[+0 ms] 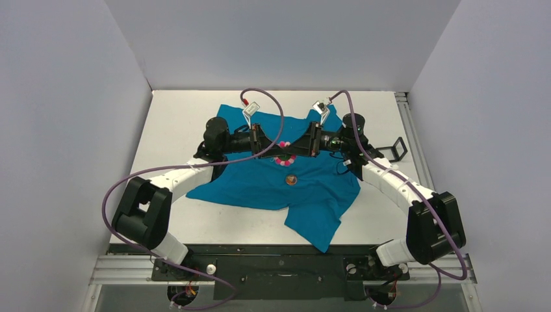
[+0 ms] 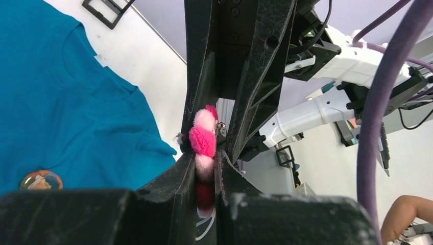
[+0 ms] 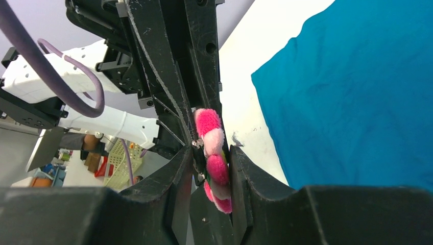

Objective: Remove the brooch from the garment
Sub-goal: Close the brooch.

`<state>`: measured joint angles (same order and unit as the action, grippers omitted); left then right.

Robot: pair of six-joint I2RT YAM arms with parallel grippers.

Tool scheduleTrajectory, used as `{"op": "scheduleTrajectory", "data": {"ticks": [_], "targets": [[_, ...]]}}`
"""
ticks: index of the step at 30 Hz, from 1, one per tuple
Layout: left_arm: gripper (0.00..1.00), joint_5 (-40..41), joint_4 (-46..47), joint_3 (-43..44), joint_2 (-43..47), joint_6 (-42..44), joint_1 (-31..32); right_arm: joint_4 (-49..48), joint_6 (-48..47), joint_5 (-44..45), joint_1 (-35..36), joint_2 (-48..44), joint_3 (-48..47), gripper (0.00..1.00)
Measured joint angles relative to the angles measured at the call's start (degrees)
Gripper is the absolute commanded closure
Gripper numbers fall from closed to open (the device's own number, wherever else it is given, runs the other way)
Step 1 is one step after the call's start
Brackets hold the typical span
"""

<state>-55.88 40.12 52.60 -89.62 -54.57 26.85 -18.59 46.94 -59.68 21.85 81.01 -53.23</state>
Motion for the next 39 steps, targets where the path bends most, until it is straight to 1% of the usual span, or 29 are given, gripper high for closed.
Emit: {"op": "scheduleTrajectory", "data": {"ticks": [5, 17, 24, 29, 35, 39], "targets": [[1.00, 0.5, -3.3, 0.3, 0.5, 3.5, 0.2, 3.6, -2.7, -0.4, 0.0, 0.6, -1.3, 0.81], [1.00, 2.3, -9.0, 0.6, 1.8, 9.8, 0.3, 9.6, -6.2, -1.3, -0.1, 2.4, -4.1, 0.88], [1.00, 3.3, -12.0, 0.8, 2.8, 13.9, 0.6, 9.0, -5.0, -2.8, -0.5, 3.3, -4.1, 0.93], [1.00, 3.5, -13.3, 0.8, 3.5, 16.4, 0.7, 8.1, -4.3, -4.0, -0.5, 4.0, -4.1, 0.99], [1.00, 4.0, -14.2, 0.8, 4.2, 18.7, 0.8, 7.7, -4.2, -4.3, -0.5, 4.1, -4.1, 1.00], [1.00, 5.1, -14.0, 0.8, 4.6, 18.6, 0.9, 6.9, -4.0, -4.2, -0.8, 4.1, -4.1, 1.00]]}}
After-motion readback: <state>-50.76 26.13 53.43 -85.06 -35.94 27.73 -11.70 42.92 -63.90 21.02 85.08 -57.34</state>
